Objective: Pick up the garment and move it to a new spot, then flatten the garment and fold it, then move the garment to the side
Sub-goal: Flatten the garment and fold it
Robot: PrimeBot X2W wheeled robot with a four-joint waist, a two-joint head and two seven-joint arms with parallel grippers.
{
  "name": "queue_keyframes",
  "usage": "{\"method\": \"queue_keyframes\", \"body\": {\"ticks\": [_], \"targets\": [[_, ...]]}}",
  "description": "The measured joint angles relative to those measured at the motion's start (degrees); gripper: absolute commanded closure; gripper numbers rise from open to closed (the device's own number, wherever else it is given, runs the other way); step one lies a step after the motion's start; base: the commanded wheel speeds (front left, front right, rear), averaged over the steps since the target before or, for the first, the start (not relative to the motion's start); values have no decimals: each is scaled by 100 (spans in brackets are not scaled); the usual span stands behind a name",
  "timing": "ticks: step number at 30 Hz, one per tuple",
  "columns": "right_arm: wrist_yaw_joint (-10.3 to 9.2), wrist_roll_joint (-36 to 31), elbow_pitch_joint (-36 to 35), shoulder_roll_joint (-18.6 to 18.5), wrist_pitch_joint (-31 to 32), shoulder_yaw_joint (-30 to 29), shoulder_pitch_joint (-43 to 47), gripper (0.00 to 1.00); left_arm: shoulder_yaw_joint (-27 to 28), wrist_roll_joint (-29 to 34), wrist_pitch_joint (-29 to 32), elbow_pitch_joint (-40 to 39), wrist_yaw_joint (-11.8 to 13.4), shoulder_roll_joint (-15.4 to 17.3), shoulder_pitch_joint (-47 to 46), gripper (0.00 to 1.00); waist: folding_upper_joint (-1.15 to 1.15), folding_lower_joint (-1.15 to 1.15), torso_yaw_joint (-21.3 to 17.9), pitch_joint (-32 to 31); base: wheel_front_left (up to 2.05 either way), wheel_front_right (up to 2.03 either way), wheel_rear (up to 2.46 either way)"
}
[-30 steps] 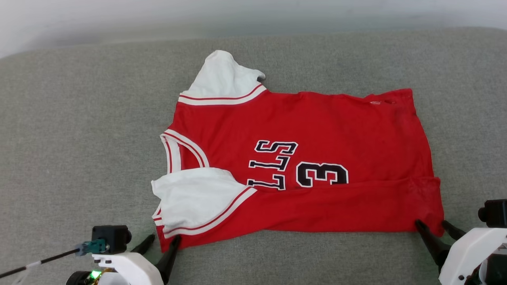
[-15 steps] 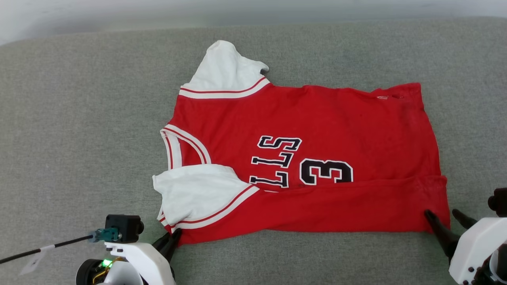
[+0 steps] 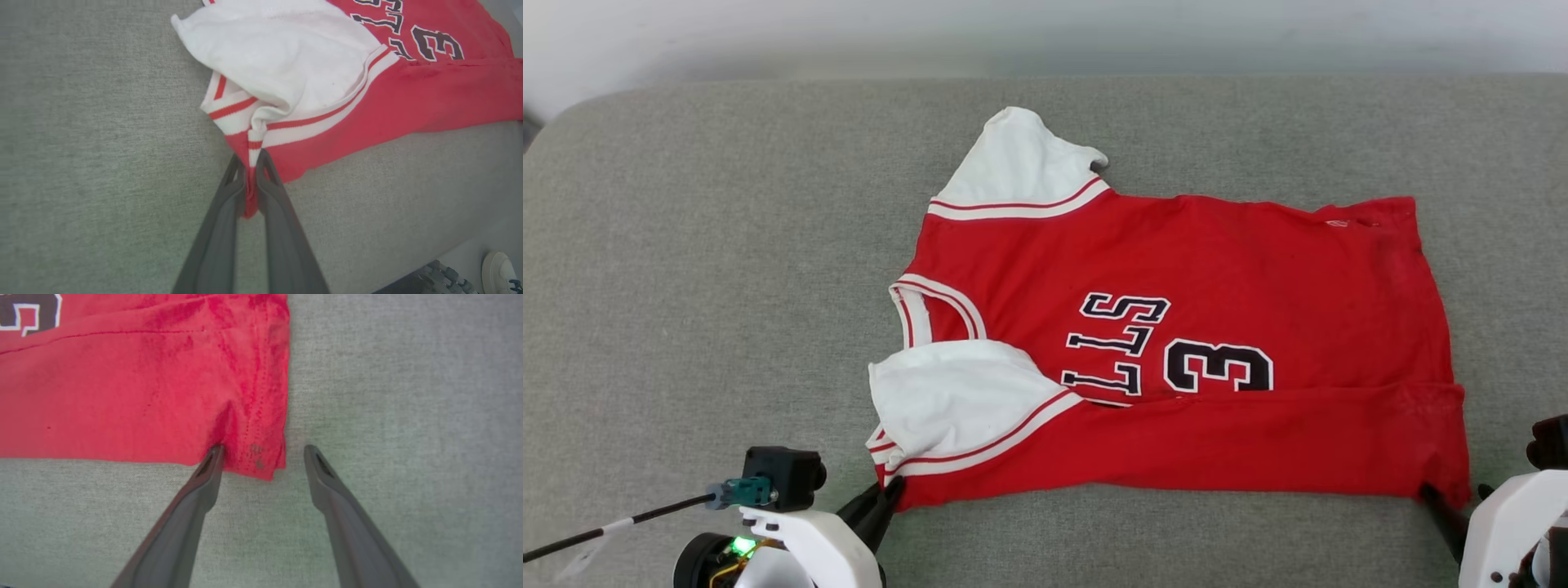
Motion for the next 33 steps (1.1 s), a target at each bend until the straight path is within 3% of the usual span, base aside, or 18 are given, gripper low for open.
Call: {"method": "queue_keyframes", "body": {"ticks": [9,10,12,23,33], "targets": [[-1,-136,372,-25,-36,102,-267,0,20,134,9,-417,114,86,-51,100,0,0,137,254,0,0,0],[-1,-129,404,-40,-12,125,-290,16,18,151,9,-431,119,86,-53,100,0,0,148,279,0,0,0],[-1,-111,443,-63,1,156,-317,100,-1,157,23,-434,118,85,-63,100,0,0,168,315,0,0,0],[4,-46,546,-216,-47,179,-192,100,-158,166,200,-121,30,245,-10,100,0,0,92,-65,0,0,0],[4,188,-10,-800,233,304,531,100,-303,8,140,-214,-9,396,653,100,0,0,-125,-460,0,0,0]]}}
